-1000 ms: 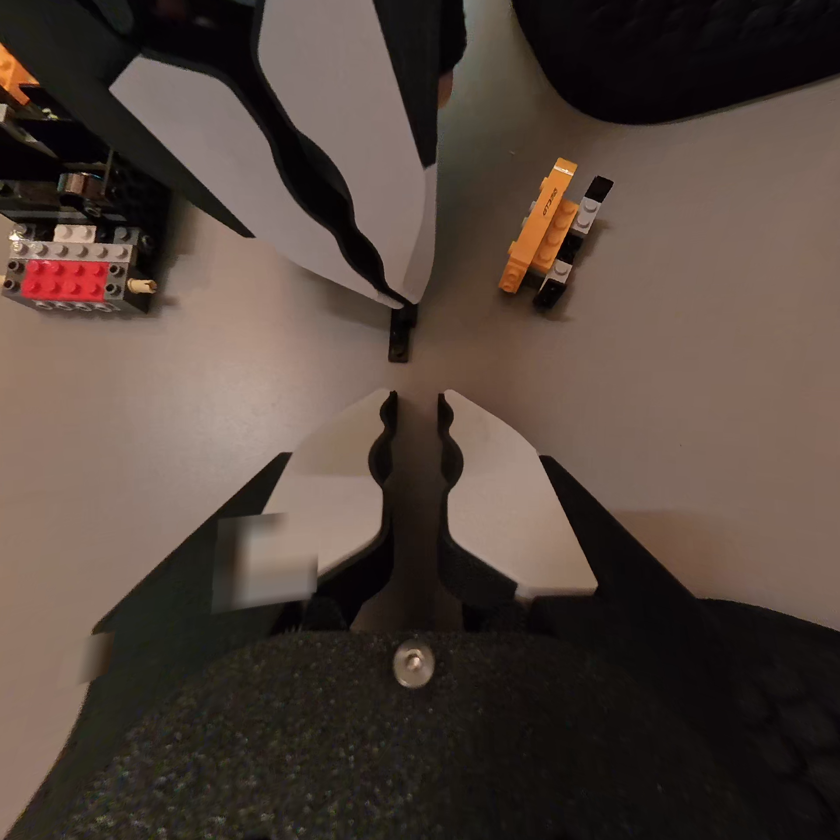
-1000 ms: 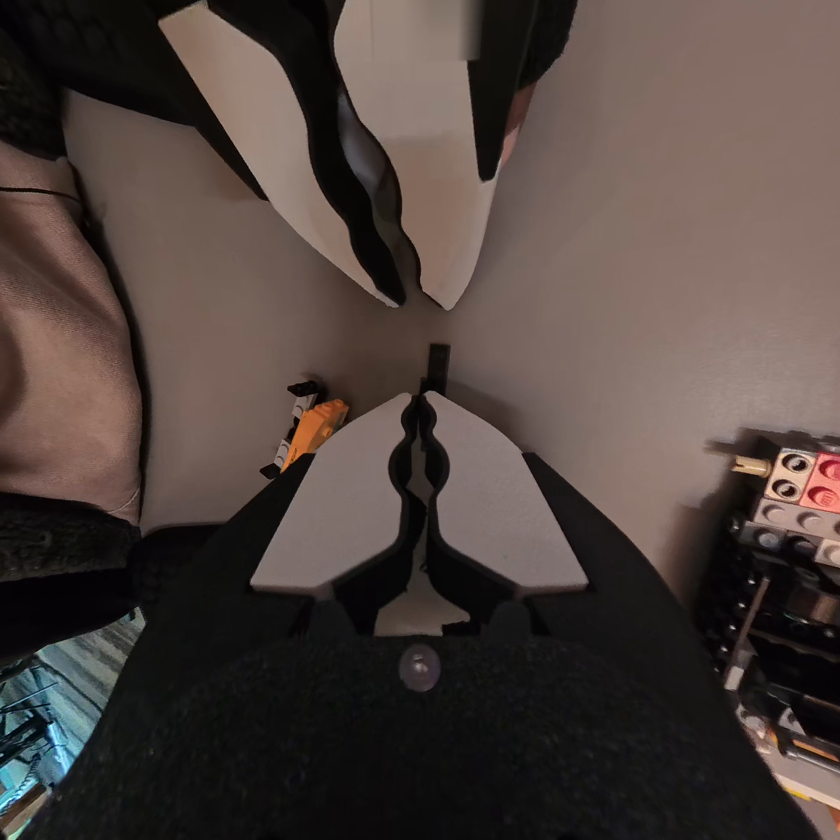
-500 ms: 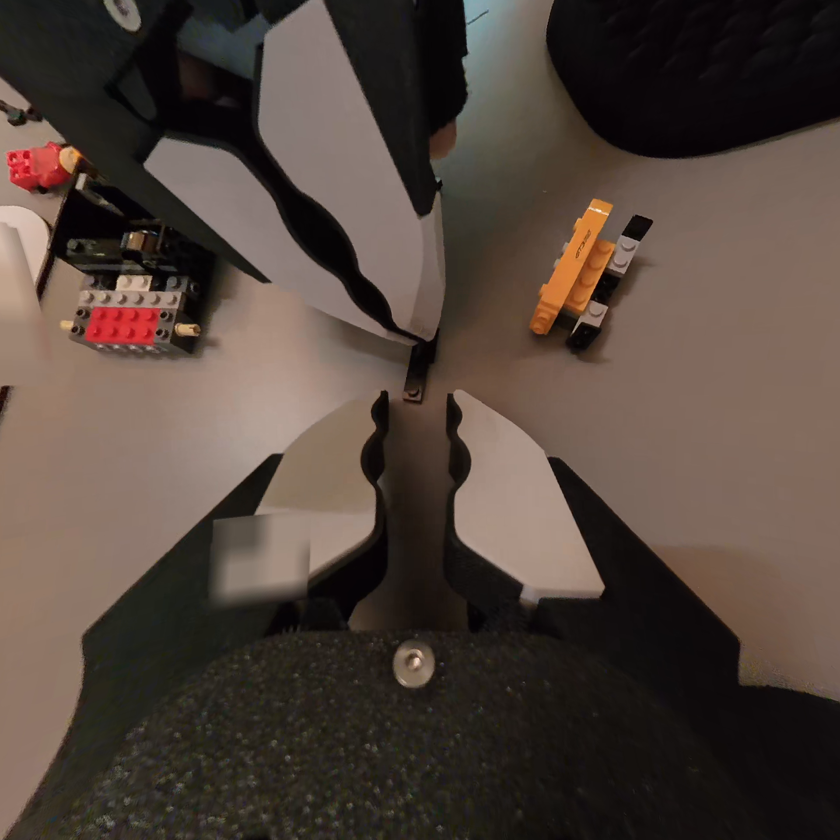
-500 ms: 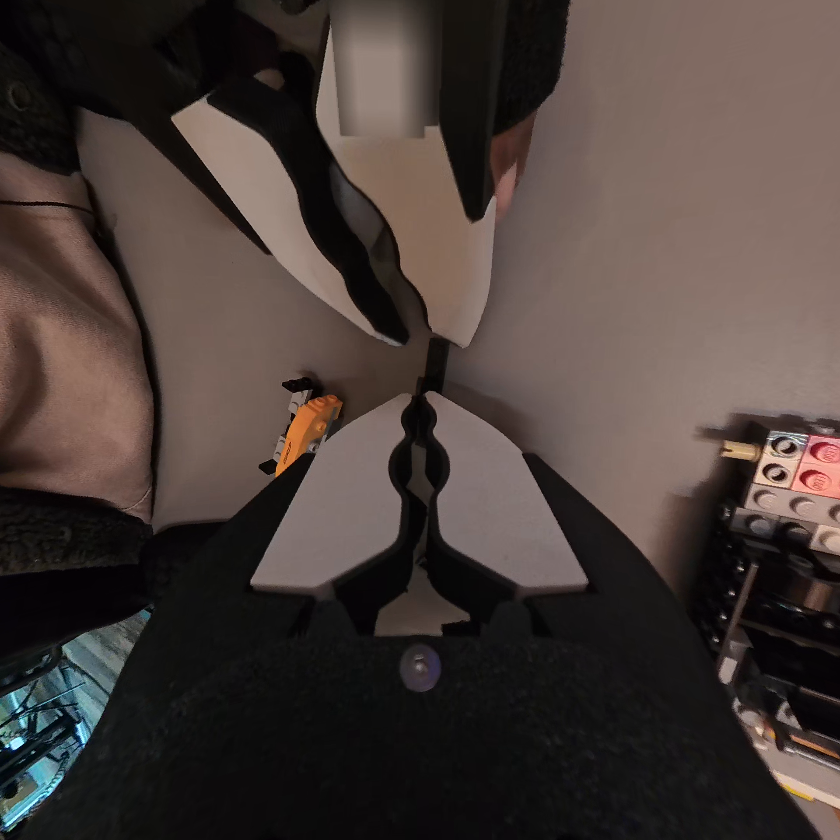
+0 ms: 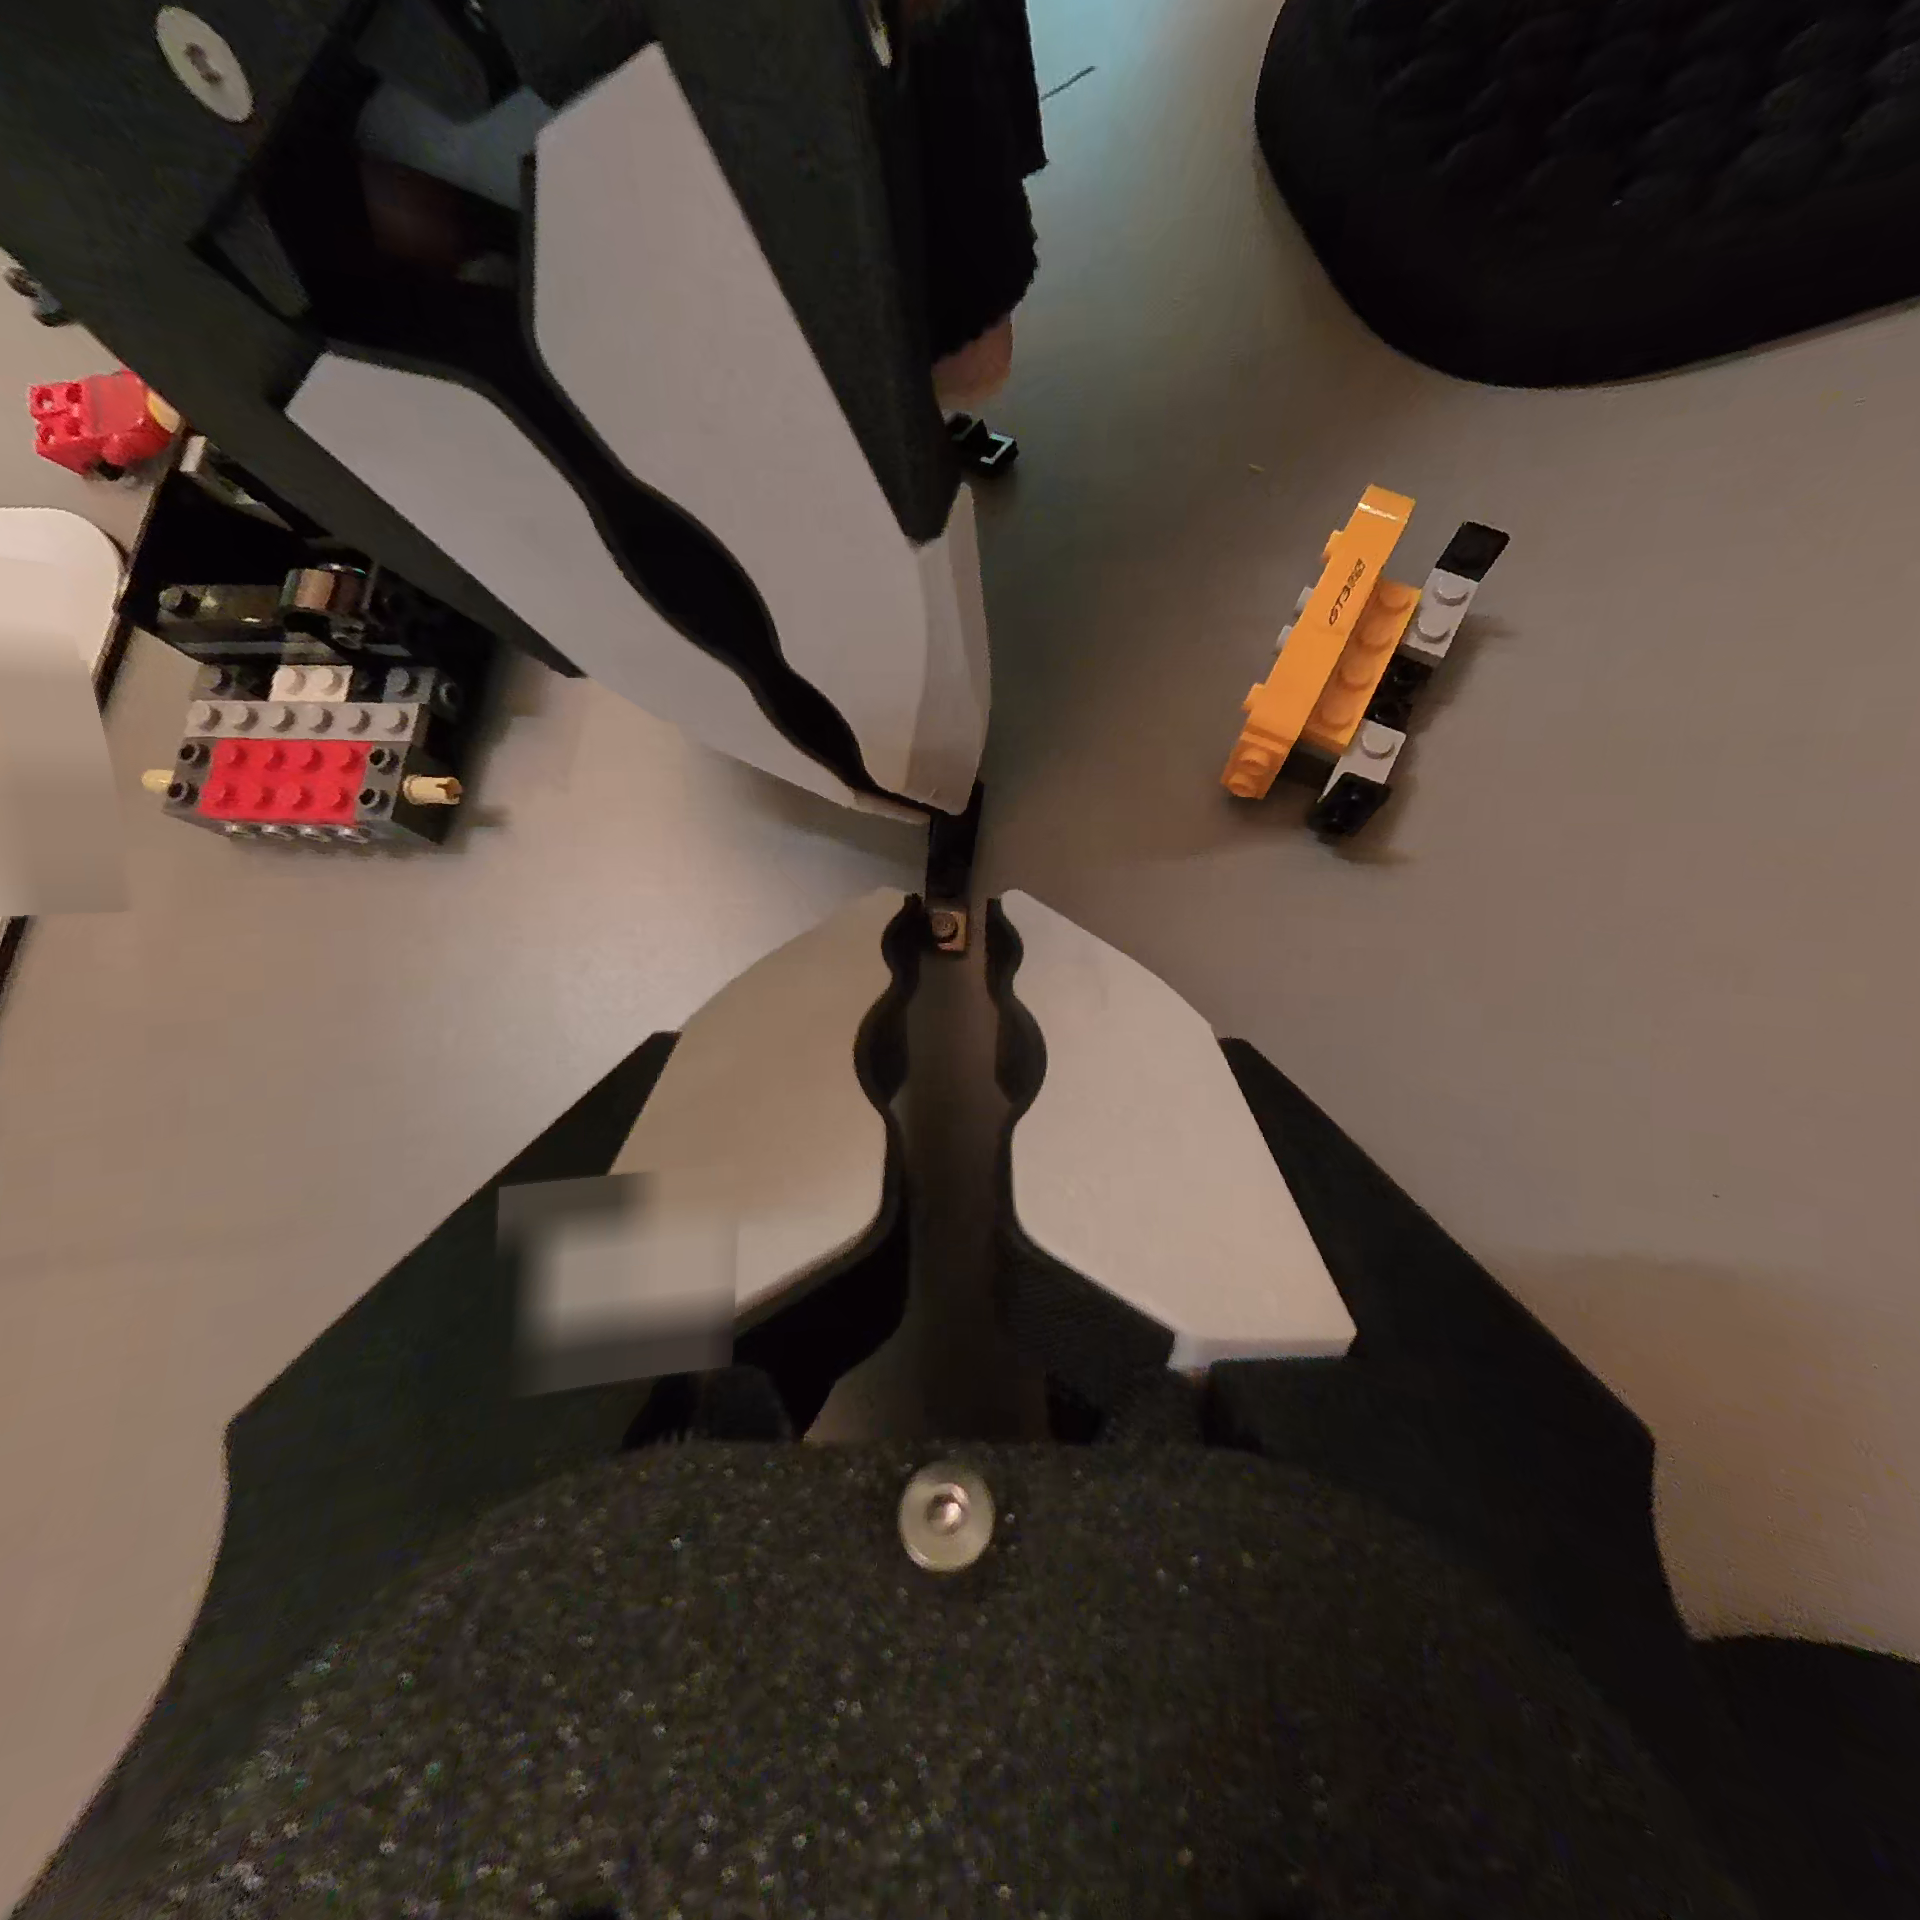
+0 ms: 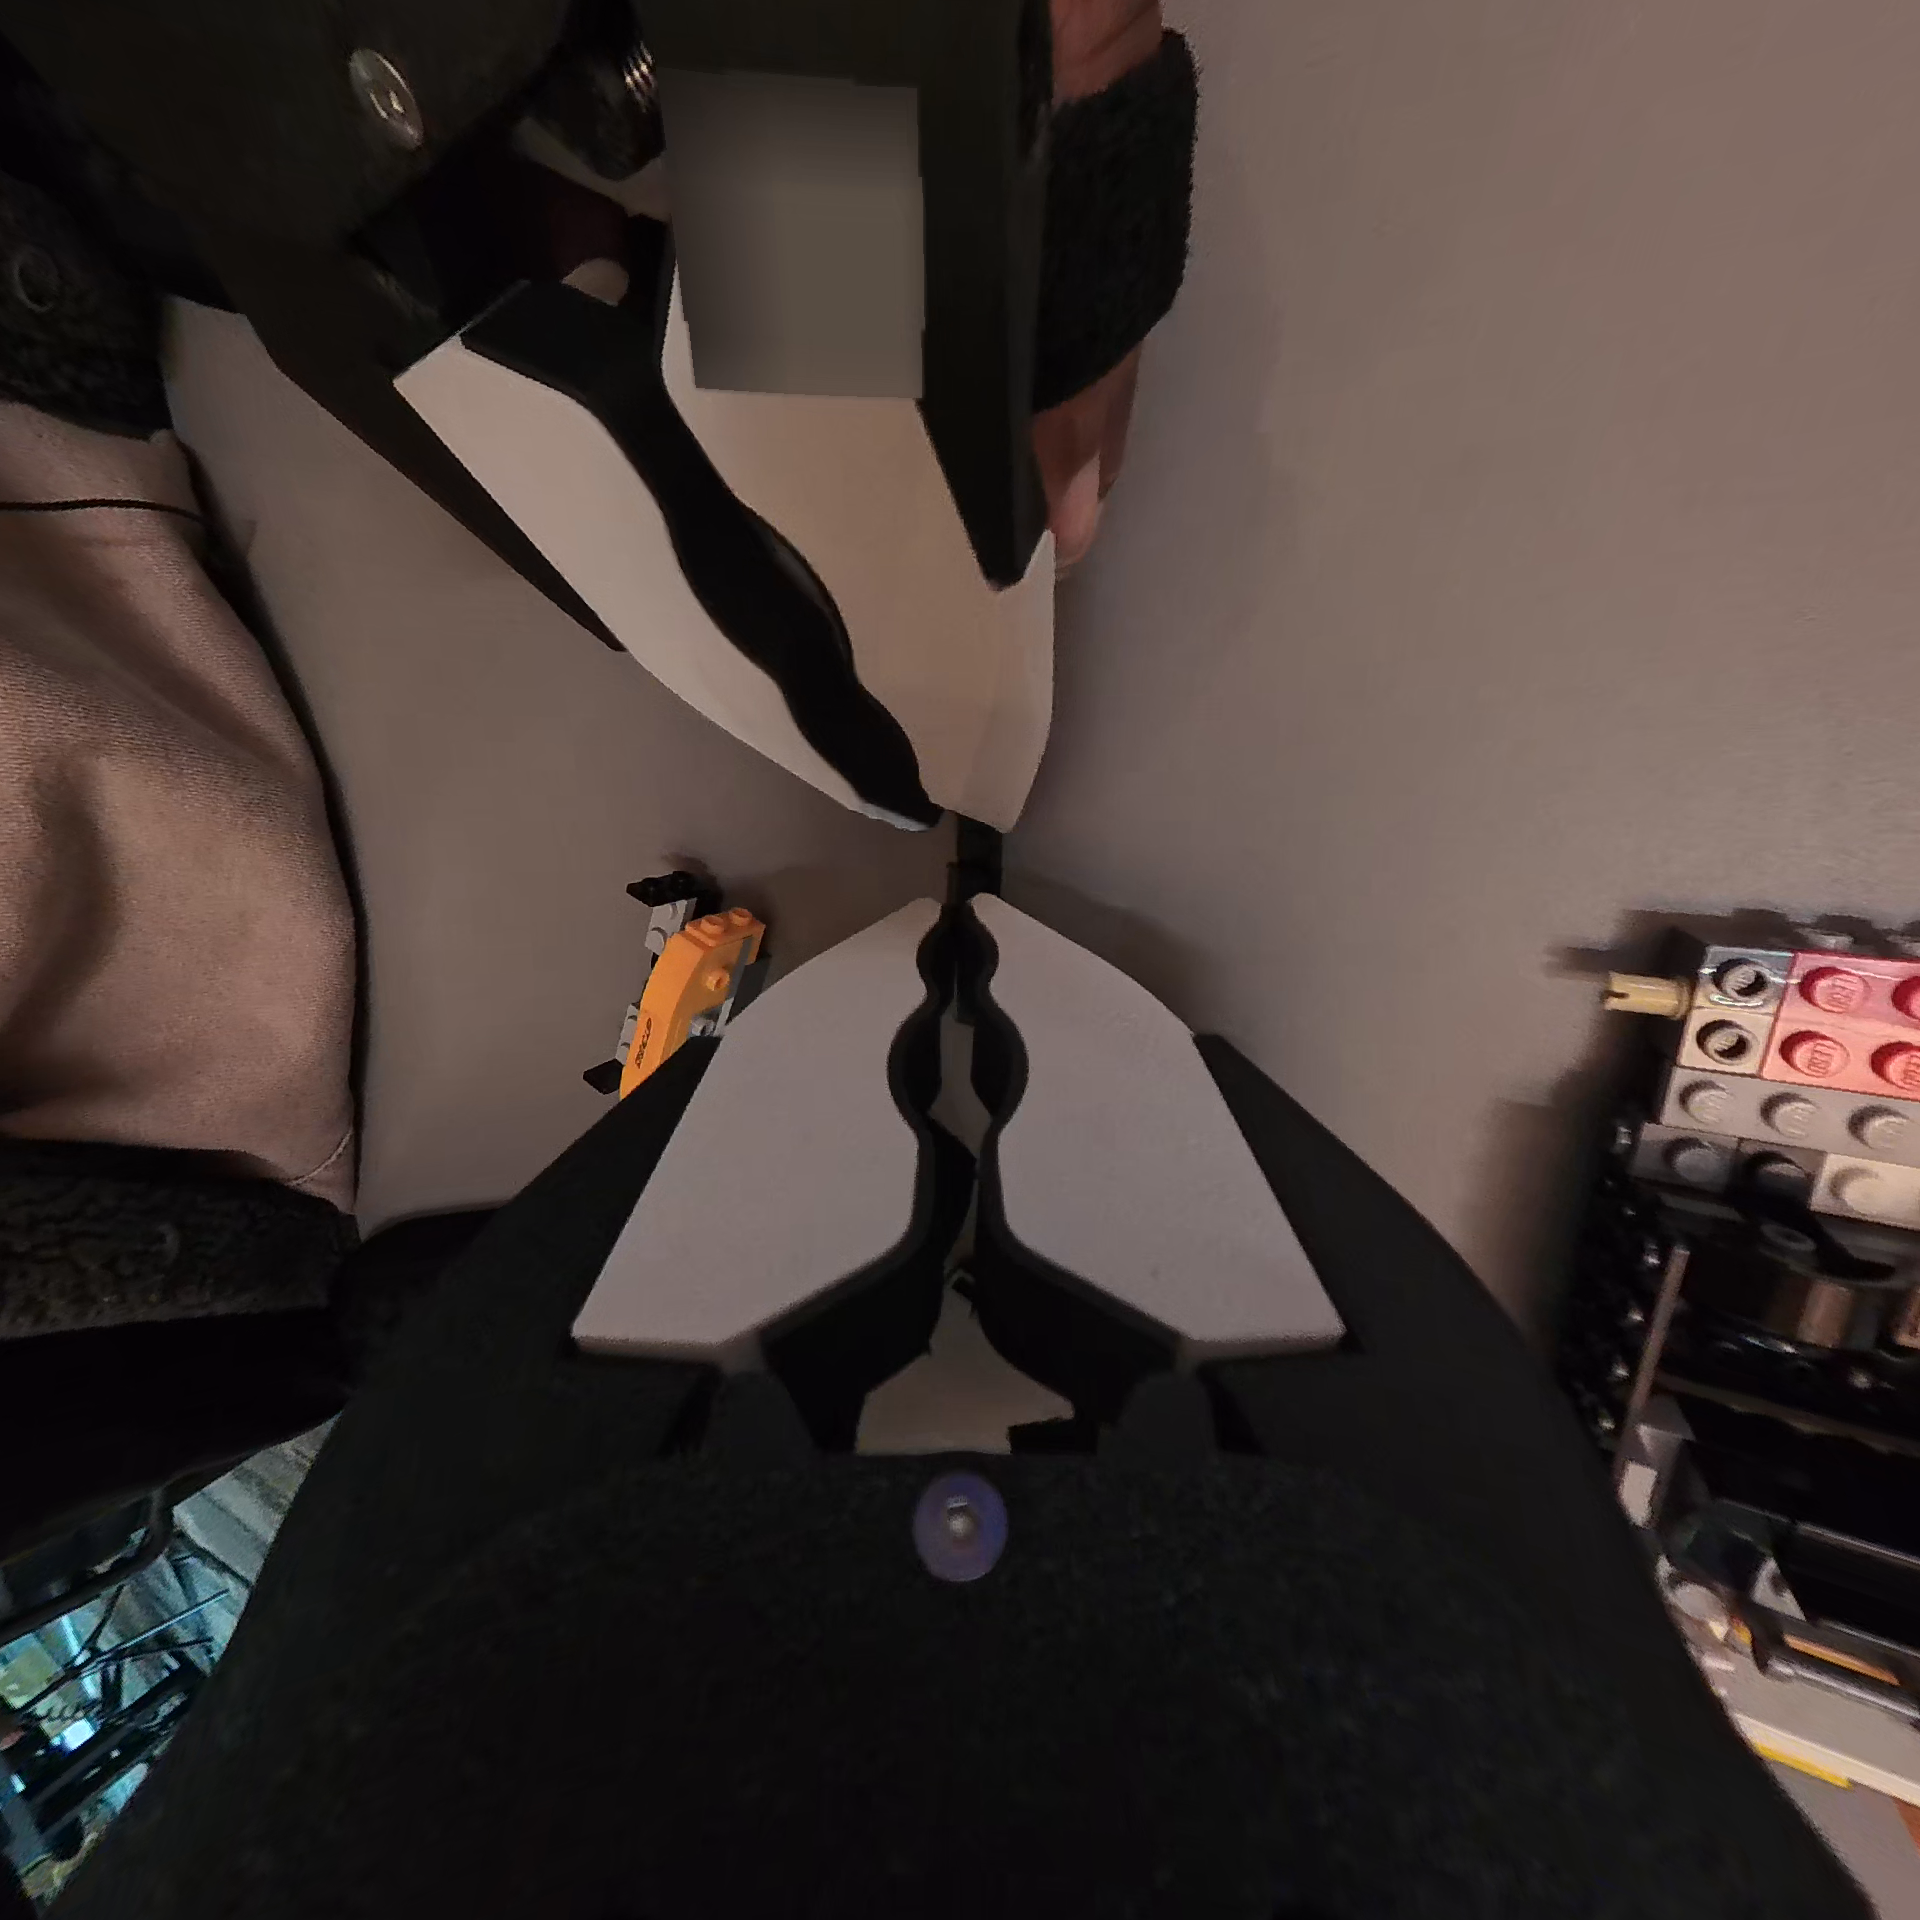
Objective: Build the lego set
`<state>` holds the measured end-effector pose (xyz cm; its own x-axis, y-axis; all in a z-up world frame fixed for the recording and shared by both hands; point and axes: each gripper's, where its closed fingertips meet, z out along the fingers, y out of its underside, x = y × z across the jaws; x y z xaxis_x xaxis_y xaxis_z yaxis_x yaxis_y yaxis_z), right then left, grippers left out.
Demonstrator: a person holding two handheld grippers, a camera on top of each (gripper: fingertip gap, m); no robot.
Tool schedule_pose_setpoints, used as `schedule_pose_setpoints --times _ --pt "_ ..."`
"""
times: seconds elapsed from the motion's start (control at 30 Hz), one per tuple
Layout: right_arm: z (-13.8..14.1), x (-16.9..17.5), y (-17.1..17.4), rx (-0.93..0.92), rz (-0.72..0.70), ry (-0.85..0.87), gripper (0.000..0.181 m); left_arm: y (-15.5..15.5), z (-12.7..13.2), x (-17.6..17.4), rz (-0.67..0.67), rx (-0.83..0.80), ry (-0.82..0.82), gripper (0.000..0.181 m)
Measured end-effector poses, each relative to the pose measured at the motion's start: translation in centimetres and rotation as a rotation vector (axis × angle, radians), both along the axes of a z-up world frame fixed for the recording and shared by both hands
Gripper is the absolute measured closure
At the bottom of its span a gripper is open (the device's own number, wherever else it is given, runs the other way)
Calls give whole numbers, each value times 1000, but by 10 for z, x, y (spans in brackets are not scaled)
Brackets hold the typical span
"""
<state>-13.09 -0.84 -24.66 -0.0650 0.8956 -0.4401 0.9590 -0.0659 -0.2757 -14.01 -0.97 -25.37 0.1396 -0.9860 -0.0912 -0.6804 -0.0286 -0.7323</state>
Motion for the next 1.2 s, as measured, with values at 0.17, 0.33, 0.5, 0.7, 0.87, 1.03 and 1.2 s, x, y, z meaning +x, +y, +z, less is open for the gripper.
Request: schedule_pose_setpoints --times 0.17,0.33,0.5,0.7,0.87,1.03,1.2 --pt "0 0 1 19 -1 -2 181 1 0 0 0 11 2 173" --pt "-1 -1 1 88 34 -2 181 1 0 0 -1 15 -1 173" --pt "-2 -1 1 160 90 -20 181 1 0 0 -6 18 -2 173" --pt "-2 -1 1 210 174 -22 181 1 0 0 -14 24 -4 173" --pt "-3 -1 2 271 290 9 181 -1 0 0 -41 59 1 174" --pt "-2 -2 2 294 328 54 181 -1 1 -1 -52 74 -3 174" --pt "-2 -3 3 304 306 62 181 -1 0 -5 -20 73 17 174"
